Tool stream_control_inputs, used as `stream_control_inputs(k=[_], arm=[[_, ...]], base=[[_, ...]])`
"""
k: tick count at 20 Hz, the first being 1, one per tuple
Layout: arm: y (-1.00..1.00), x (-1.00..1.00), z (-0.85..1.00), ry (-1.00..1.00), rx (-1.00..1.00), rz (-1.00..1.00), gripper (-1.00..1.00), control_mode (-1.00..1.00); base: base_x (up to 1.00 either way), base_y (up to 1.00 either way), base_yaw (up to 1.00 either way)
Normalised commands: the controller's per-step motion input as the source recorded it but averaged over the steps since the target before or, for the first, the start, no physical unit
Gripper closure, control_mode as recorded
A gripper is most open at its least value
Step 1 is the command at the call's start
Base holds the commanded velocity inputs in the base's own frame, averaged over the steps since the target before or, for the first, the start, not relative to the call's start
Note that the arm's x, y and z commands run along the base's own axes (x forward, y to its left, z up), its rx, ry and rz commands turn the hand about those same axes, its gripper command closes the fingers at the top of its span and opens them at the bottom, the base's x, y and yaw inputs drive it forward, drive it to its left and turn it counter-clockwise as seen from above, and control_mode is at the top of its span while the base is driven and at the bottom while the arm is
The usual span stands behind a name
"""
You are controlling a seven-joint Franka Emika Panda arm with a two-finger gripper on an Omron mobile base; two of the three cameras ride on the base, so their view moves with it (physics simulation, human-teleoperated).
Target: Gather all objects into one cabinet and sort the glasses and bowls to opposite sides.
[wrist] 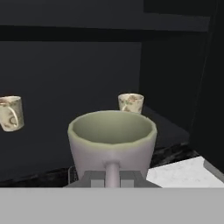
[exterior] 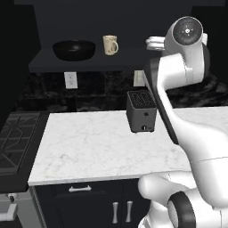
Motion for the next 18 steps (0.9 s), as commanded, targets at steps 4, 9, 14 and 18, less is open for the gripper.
stream_control_inputs(k=[4,9,14,18], arm=[[-0.03,0.73,-0.29,0.05,0.00,0.04,1.00,-1.00],[-0.07,0.89,-0.04,0.00,0.00,0.00,1.00,-1.00],[0.05,0.60,-0.14,0.01,0.01,0.03,1.00,-1.00],[0.00,0.71,-0.30,0.01,0.00,0.01,1.00,-1.00]], base=[[0.00,0.00,0.00],[0.00,0.00,0.00],[0.00,0.00,0.00],[0.00,0.00,0.00]])
